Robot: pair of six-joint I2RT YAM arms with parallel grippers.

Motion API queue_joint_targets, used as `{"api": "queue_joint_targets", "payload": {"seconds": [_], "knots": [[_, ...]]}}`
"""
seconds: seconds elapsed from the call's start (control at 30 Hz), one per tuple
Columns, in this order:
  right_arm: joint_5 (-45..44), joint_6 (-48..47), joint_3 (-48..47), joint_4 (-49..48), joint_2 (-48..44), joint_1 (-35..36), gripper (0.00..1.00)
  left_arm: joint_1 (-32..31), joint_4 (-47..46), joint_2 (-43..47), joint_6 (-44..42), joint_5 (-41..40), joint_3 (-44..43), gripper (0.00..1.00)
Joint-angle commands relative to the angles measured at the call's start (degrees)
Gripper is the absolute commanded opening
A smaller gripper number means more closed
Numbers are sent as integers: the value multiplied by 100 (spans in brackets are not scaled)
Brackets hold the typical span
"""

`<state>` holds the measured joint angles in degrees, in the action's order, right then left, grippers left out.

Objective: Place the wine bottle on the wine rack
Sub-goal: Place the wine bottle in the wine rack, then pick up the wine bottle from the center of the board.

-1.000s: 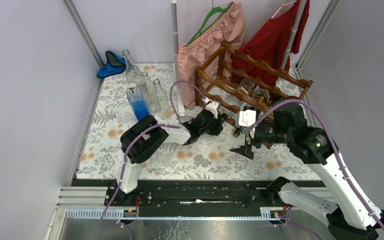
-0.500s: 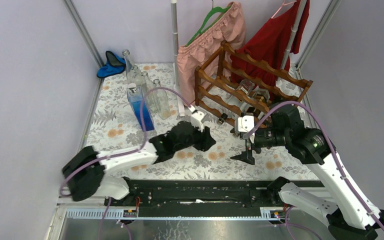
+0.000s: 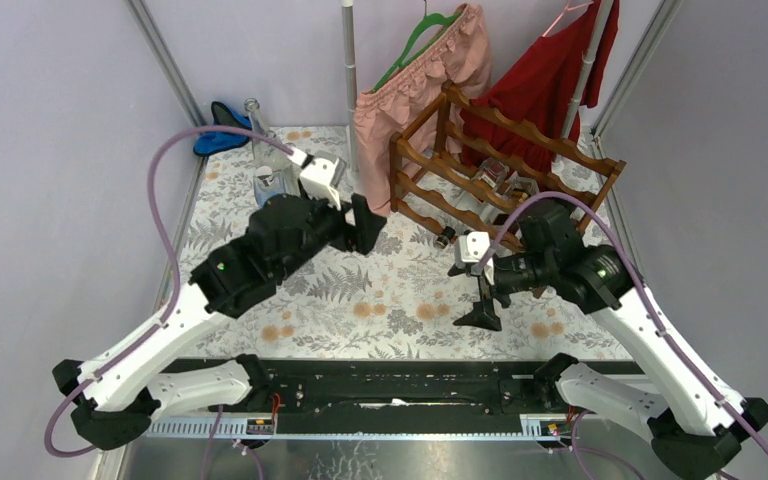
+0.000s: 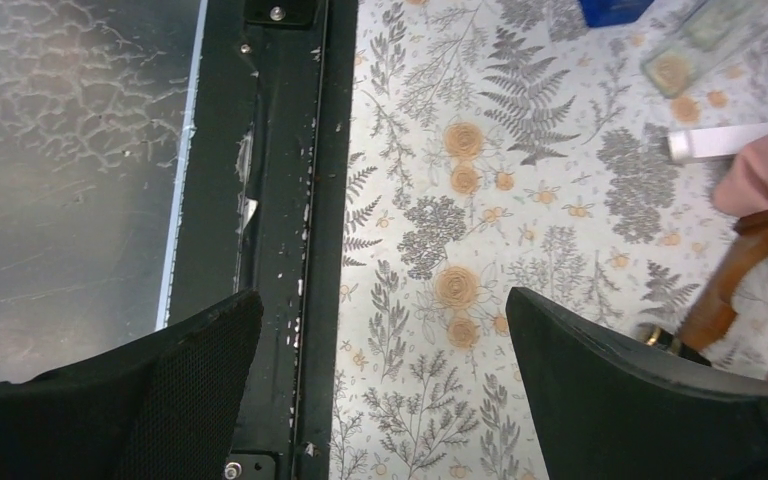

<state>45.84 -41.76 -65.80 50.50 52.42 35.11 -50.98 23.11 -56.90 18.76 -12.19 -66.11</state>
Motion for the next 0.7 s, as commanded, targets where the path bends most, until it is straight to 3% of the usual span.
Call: {"api": "queue_joint_targets", "payload": {"seconds": [0.0, 0.17, 0.3, 0.5, 0.67], "knots": [[503, -190, -10, -95, 264, -26, 100, 156, 1495, -365, -598, -798, -1176, 81], [476, -100, -128, -159, 523, -30, 100, 529, 2994, -899, -614, -1719, -2908, 83], [392, 82, -162, -304, 742, -31, 100, 1151, 3783, -1179, -692, -2433, -3516, 85], [509, 89, -257, -334, 998, -31, 100, 2342, 3488, -1158, -891, -2101, -3104, 91], [549, 90, -170, -400, 1007, -31, 100, 3392, 3268, -1422, -986, -894, -2851, 97]]}}
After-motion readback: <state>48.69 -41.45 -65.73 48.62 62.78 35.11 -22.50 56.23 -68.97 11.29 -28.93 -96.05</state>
